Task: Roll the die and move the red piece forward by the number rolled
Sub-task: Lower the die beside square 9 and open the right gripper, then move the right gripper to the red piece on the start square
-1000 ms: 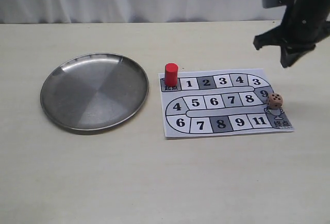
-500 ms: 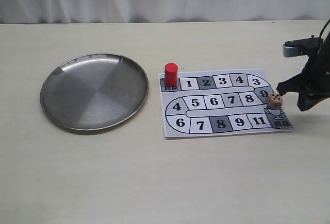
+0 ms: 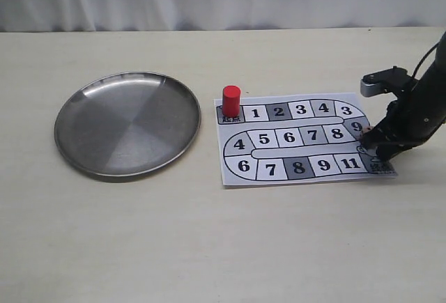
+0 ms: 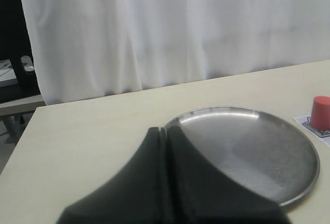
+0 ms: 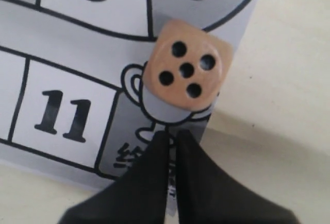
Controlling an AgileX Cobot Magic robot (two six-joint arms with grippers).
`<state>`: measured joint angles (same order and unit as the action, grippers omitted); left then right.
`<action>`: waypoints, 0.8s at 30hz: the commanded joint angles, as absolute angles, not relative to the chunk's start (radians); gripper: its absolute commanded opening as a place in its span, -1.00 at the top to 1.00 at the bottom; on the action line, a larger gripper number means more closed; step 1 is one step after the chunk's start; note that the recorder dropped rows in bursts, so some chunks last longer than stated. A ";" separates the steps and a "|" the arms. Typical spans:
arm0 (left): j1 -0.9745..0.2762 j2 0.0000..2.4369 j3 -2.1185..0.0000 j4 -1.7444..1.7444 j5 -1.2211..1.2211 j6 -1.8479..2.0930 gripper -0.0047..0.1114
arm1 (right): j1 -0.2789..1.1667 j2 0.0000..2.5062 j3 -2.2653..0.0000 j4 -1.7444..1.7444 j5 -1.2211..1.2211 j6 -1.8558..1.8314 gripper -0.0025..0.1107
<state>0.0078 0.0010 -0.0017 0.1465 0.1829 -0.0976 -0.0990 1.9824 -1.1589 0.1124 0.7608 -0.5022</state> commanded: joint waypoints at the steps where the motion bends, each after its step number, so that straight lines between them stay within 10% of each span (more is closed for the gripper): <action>1: -0.001 0.000 0.000 0.144 0.173 -0.099 0.92 | -0.102 1.981 -1.158 0.128 0.741 -0.510 0.88; 24: -0.001 0.000 0.000 0.144 0.173 -0.099 0.92 | -0.013 1.814 -1.350 0.246 1.016 -0.492 0.88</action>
<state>0.0078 0.0010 -0.0017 0.1465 0.1829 -0.0976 -0.0624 1.8561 -1.3430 0.2022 1.0619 -0.4611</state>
